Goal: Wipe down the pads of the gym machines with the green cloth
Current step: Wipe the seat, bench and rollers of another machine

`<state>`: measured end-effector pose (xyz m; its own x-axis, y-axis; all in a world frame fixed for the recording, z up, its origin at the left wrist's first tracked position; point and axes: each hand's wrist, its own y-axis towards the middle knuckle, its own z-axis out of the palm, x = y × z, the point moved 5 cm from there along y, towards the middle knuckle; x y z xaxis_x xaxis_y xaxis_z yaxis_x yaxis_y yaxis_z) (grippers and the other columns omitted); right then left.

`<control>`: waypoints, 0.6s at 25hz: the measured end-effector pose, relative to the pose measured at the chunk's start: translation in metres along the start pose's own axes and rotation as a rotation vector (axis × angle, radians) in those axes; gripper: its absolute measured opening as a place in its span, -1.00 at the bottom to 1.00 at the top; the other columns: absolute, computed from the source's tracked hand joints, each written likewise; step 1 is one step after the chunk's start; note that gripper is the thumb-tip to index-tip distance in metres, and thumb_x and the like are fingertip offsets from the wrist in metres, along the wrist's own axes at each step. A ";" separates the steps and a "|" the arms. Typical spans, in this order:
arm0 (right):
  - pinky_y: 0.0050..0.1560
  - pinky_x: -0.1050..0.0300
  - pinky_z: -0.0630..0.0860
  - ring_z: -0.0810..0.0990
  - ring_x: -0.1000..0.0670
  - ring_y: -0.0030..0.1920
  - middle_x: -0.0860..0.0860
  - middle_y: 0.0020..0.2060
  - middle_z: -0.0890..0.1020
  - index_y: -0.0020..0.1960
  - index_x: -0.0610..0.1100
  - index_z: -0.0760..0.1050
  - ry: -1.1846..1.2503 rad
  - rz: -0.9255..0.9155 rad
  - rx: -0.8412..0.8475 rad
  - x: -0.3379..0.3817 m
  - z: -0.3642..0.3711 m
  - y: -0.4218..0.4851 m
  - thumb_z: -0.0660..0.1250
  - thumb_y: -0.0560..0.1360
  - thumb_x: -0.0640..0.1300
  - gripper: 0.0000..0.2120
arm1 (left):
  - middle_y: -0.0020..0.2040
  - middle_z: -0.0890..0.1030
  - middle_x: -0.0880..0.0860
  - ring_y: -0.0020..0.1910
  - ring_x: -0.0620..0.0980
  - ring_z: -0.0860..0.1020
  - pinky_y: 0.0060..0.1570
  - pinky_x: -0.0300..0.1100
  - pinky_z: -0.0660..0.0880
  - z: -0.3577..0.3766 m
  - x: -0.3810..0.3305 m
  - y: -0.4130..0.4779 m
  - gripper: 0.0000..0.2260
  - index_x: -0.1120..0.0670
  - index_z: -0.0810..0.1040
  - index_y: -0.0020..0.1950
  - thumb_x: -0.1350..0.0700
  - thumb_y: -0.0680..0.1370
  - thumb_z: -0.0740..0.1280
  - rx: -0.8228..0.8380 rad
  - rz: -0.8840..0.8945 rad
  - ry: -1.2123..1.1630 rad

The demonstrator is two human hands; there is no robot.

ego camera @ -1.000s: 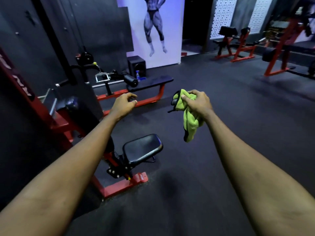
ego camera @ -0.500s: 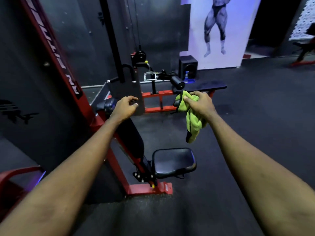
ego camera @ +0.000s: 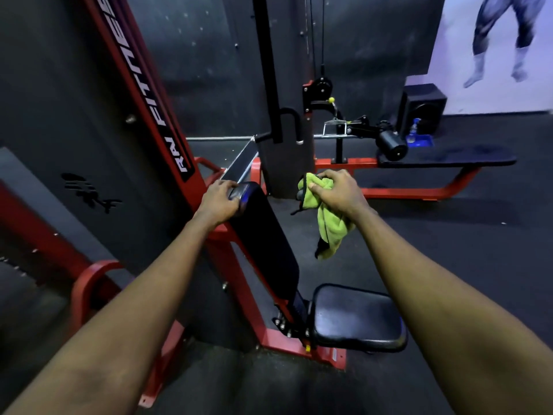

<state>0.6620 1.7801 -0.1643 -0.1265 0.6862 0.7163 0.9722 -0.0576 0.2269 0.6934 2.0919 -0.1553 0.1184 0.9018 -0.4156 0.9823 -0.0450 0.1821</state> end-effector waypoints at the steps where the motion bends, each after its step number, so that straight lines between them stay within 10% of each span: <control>1: 0.32 -0.05 0.47 0.55 -0.15 0.24 -0.11 0.18 0.52 0.28 0.04 0.60 -0.004 -0.012 0.006 0.001 0.009 0.013 0.39 0.53 0.21 -0.60 | 0.36 0.49 0.16 0.38 0.15 0.43 0.43 -0.03 0.31 0.003 0.006 0.007 -0.59 0.13 0.52 0.38 0.12 0.53 0.36 0.003 -0.002 0.018; 15: 0.36 -0.13 0.40 0.40 -0.10 0.36 0.07 0.38 0.41 0.30 0.27 0.53 0.186 -0.168 0.049 0.046 0.169 0.081 0.36 0.51 0.24 -0.63 | 0.45 0.48 0.02 0.45 -0.11 0.39 0.48 -0.29 0.20 0.035 0.048 0.013 -0.62 0.04 0.44 0.49 0.12 0.66 0.27 -0.035 -0.005 -0.148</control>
<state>0.7678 1.9297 -0.2242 -0.3163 0.5376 0.7816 0.9425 0.0843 0.3235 0.7169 2.1194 -0.2040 0.1366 0.8289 -0.5425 0.9774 -0.0235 0.2101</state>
